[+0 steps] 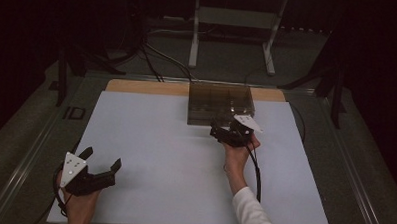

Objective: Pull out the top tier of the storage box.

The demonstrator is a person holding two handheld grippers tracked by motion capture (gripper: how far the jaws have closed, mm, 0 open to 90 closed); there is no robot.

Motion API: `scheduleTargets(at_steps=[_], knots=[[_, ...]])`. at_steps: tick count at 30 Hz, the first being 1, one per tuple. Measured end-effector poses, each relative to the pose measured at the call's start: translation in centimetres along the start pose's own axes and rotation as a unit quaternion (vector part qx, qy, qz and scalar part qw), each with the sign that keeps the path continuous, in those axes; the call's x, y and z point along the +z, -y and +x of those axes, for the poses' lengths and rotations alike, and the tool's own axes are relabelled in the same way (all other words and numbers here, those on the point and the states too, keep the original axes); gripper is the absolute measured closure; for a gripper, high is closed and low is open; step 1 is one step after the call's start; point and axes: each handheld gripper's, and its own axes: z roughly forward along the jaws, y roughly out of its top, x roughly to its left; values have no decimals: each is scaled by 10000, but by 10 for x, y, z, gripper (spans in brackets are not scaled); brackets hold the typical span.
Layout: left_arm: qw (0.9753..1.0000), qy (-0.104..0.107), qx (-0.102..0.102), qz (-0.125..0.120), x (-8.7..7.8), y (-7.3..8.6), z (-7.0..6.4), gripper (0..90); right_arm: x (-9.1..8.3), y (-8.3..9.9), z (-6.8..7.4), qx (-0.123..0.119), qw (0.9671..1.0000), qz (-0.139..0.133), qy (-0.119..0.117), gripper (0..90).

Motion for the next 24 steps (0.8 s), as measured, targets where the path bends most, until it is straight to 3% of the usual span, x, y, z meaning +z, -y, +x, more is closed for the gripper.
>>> scheduleTargets(at_steps=[4,7,12,24], knots=[[10000,0,-1,-6,0,0,0,11,-2,-4,-8,212,9991,-132,-348,0],[10000,-2,2,-1,0,0,0,11,-5,-7,-13,314,9982,-251,-444,0],[10000,-2,2,4,0,0,0,11,-9,-11,-18,383,9980,-188,-463,0],[10000,-8,-4,15,0,0,1,11,-11,-20,-24,-116,9979,190,-601,0]])
